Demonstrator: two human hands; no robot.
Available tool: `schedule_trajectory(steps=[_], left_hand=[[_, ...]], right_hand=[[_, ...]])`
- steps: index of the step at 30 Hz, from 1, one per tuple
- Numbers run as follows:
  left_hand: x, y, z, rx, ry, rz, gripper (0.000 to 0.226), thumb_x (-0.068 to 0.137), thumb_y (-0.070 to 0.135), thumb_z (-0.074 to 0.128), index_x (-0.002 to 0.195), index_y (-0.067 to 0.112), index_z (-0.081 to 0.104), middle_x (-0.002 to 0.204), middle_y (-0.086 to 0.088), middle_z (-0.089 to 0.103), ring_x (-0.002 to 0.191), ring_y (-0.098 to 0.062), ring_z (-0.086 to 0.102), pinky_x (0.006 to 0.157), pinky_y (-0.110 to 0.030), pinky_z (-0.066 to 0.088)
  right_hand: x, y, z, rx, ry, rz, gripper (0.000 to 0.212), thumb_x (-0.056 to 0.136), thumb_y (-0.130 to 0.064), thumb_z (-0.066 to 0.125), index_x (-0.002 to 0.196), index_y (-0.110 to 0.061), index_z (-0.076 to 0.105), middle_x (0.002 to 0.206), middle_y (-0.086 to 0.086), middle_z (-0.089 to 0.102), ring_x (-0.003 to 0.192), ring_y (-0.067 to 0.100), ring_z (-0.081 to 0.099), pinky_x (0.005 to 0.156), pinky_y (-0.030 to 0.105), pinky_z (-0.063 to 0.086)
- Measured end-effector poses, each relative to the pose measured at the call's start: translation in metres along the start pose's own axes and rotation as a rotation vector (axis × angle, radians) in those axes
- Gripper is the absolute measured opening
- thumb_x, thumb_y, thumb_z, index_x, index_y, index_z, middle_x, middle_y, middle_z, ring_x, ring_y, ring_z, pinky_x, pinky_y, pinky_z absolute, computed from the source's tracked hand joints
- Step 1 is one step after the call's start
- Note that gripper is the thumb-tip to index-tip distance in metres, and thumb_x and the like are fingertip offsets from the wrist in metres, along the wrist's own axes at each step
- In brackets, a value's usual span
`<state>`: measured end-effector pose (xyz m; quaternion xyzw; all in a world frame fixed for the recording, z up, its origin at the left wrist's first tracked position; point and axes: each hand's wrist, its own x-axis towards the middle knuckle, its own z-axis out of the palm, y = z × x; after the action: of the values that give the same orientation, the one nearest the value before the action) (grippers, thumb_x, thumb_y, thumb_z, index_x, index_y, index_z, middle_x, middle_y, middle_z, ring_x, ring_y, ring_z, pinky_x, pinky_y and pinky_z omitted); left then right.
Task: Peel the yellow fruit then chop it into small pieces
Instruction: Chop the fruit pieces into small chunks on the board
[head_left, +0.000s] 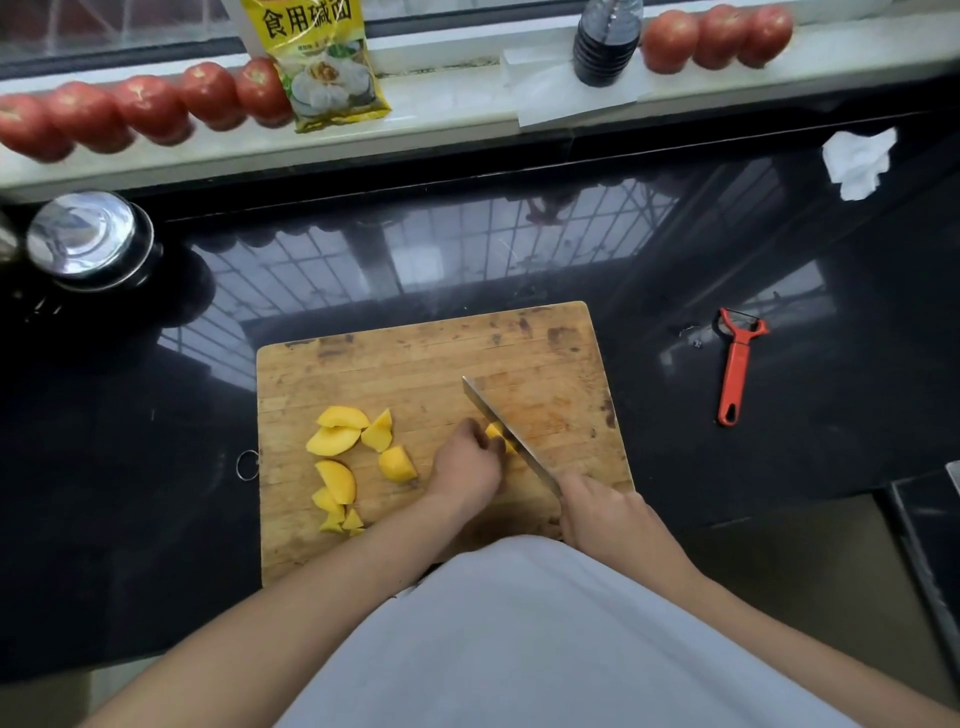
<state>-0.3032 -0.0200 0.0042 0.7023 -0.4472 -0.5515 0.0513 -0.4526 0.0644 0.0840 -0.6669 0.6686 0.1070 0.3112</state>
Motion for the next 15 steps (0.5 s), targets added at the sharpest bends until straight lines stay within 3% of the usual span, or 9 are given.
schedule_trajectory(steps=[3,6,9,11,15], left_hand=[[0.001,-0.001,0.000,-0.007,-0.004,0.007,0.019,0.103,0.031,0.052,0.086,0.025,0.047,0.091,-0.012,0.071,0.075,-0.032,0.075,0.074,-0.049,0.064],[-0.001,-0.002,0.000,-0.041,-0.012,0.026,0.015,0.103,0.026,0.050,0.088,0.027,0.052,0.093,-0.009,0.067,0.079,-0.033,0.073,0.071,-0.051,0.065],[-0.001,-0.004,-0.001,-0.072,-0.023,0.061,0.017,0.105,0.021,0.049,0.091,0.029,0.054,0.093,-0.004,0.066,0.080,-0.030,0.071,0.054,-0.032,0.060],[-0.002,-0.005,-0.002,-0.113,-0.025,0.078,0.021,0.106,0.019,0.048,0.089,0.029,0.054,0.089,-0.002,0.065,0.075,-0.029,0.069,0.051,-0.027,0.056],[-0.003,-0.005,-0.004,-0.101,-0.032,0.084,0.022,0.106,0.018,0.048,0.086,0.026,0.053,0.090,-0.007,0.068,0.065,-0.028,0.069,0.050,-0.029,0.056]], right_hand=[[-0.004,0.001,-0.002,-0.055,-0.050,0.002,0.013,0.104,-0.022,0.031,0.111,-0.023,0.042,0.106,-0.005,0.060,0.094,0.031,0.067,0.076,0.039,0.052],[-0.007,0.005,-0.001,-0.072,-0.103,0.035,0.021,0.104,-0.020,0.032,0.121,-0.023,0.042,0.111,-0.004,0.061,0.098,0.030,0.068,0.080,0.041,0.055],[0.007,-0.004,0.005,-0.040,-0.088,0.055,0.019,0.104,-0.016,0.033,0.116,-0.020,0.046,0.110,0.002,0.062,0.099,0.031,0.067,0.081,0.044,0.055],[0.027,-0.014,0.008,-0.029,-0.049,0.051,0.016,0.105,-0.015,0.033,0.113,-0.018,0.045,0.109,0.005,0.062,0.098,0.033,0.066,0.079,0.044,0.054],[0.042,-0.025,0.005,0.072,0.055,0.015,0.008,0.106,-0.017,0.035,0.103,-0.022,0.040,0.099,0.000,0.056,0.086,0.031,0.058,0.068,0.037,0.038]])
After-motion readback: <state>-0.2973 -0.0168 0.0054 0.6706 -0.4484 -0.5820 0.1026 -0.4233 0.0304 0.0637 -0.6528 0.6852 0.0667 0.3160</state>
